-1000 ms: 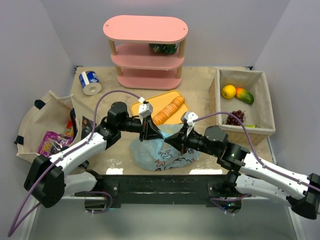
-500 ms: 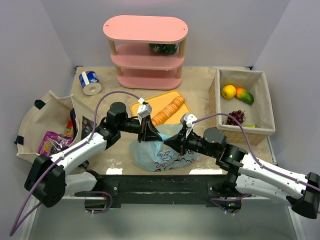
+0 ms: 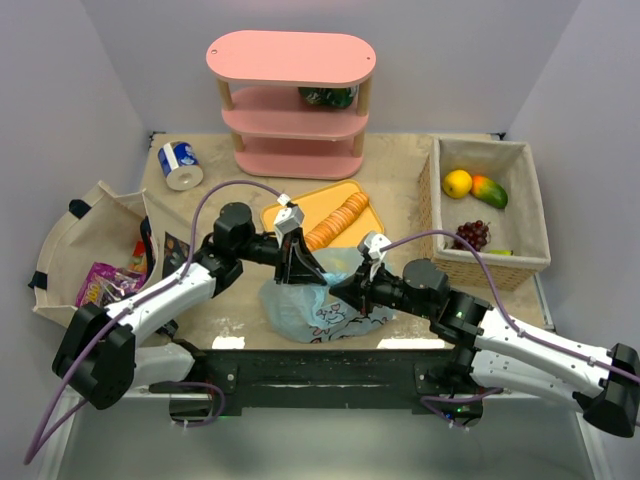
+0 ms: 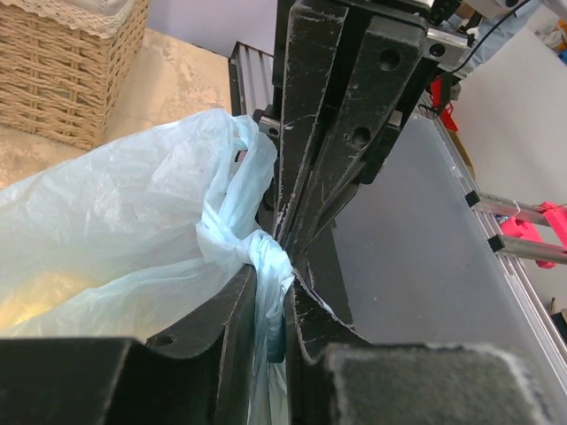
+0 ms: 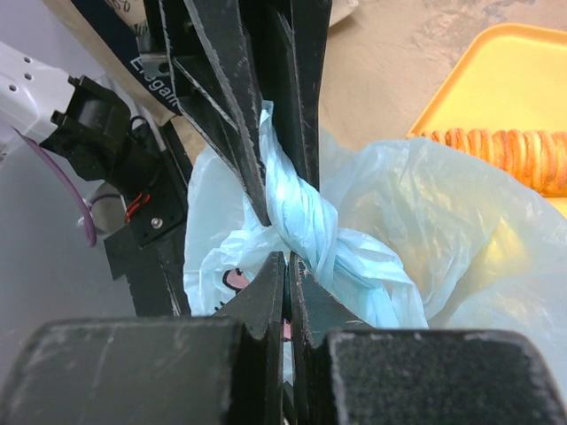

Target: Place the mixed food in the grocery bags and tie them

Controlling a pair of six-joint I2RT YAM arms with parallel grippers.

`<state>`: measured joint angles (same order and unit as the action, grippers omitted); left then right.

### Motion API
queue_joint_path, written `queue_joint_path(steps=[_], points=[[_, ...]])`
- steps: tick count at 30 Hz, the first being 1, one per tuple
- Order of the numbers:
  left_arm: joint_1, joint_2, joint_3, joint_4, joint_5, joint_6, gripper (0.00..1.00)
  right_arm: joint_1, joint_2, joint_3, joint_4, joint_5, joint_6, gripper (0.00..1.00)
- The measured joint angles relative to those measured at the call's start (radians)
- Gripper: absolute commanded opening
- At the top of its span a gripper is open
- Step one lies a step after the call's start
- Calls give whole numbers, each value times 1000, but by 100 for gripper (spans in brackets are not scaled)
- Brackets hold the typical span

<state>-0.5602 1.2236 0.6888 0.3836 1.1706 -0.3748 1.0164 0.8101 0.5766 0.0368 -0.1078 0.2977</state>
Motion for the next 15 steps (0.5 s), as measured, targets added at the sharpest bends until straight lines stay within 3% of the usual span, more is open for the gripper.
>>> queue_joint_path(steps=[9, 15], points=[[-3, 3, 0, 41, 17, -19, 40, 0, 0, -2, -32, 0, -3, 0], [-10, 14, 0, 47, 11, -27, 45, 0, 1, -2, -38, -1, -4, 0]])
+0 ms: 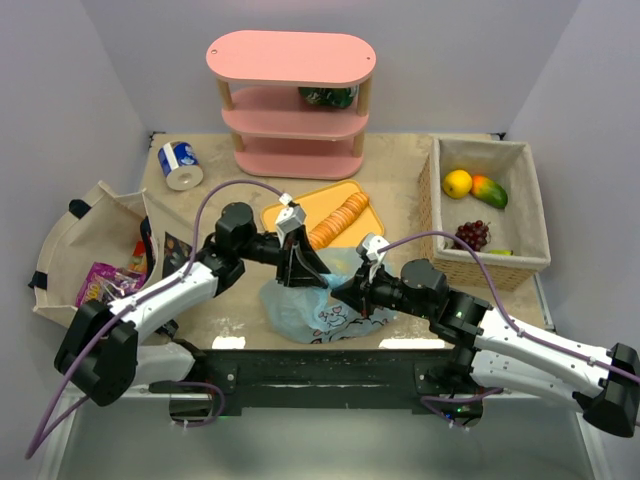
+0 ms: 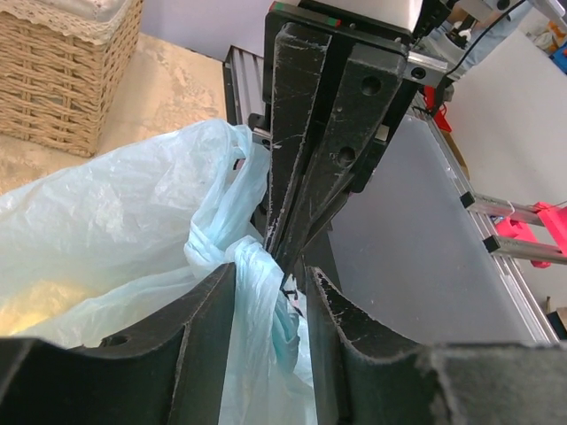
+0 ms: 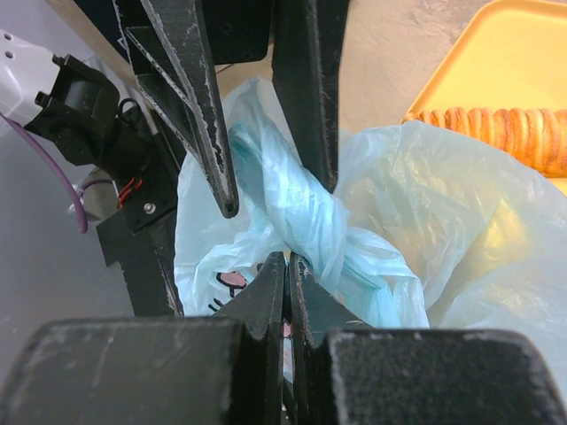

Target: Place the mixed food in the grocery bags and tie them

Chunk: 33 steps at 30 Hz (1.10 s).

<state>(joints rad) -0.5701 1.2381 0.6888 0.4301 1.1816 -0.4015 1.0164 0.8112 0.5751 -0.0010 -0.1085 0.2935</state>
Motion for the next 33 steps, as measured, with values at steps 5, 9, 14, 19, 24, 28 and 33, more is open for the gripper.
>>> queue_joint_path(steps=[5, 9, 14, 19, 24, 28, 33], points=[[-13, 27, 6, -46, -20, 24, 46, 0, 0, 0, -3, -12, -3, 0], [-22, 40, 13, -89, -37, 50, 38, 0, 2, 0, -7, -14, -7, 0], [-31, 46, 14, -112, -47, 68, 10, 0, 19, 0, -8, -17, -14, 0], [-34, 47, 16, -114, -53, 76, 9, 0, 29, 0, -8, -22, -20, 0], [-34, 56, 16, -82, -50, 41, 15, 0, 35, 0, -4, -35, -24, 0], [-35, 60, 16, -65, -43, 18, 0, 4, 41, 0, 0, -40, -26, 3], [-39, 60, 9, -44, -37, 19, 0, 5, 36, 1, -4, -47, -26, 50]])
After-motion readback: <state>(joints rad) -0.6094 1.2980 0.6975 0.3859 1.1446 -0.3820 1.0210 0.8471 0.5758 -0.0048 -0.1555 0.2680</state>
